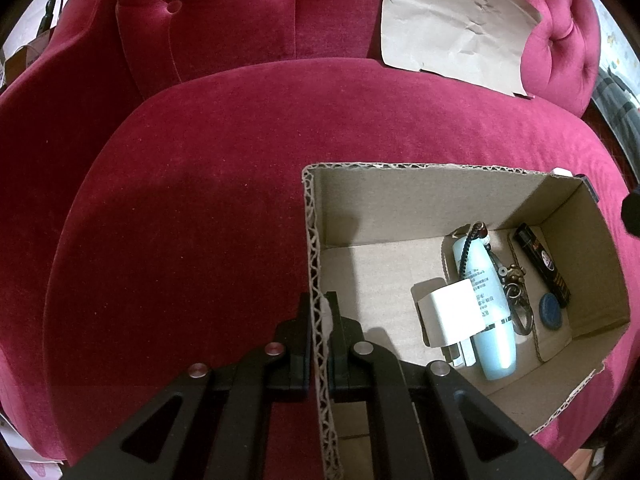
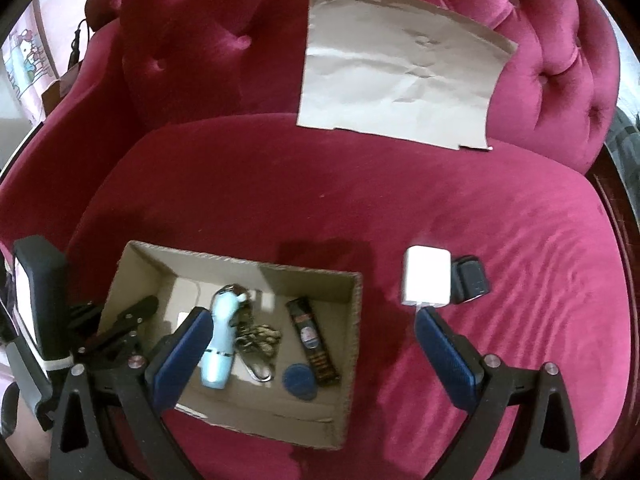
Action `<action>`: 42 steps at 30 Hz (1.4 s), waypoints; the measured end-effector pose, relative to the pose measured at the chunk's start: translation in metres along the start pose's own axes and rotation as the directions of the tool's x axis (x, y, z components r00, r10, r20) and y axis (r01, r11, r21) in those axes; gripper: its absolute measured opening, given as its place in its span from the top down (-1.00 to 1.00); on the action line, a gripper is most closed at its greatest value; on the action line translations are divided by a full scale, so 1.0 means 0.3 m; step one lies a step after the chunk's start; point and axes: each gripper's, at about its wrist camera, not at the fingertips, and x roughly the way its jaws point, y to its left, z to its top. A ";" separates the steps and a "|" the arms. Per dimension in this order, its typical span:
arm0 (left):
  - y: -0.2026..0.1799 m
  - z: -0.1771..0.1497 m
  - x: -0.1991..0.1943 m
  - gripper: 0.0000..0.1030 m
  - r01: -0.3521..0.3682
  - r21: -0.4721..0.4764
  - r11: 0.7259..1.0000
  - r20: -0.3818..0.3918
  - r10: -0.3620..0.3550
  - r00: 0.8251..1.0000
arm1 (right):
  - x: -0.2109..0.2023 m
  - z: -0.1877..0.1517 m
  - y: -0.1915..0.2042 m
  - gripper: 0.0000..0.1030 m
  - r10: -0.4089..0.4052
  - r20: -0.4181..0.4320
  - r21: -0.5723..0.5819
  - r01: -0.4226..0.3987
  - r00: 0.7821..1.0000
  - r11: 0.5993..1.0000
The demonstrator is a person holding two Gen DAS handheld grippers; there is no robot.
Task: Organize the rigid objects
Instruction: 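Move the right gripper to the black cylindrical cap and close on it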
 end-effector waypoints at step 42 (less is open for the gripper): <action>-0.005 -0.002 0.001 0.90 -0.002 0.008 1.000 -0.004 0.002 1.000 | 0.239 0.043 -0.506 -0.43 -0.112 -0.084 0.151 0.124 0.990 0.981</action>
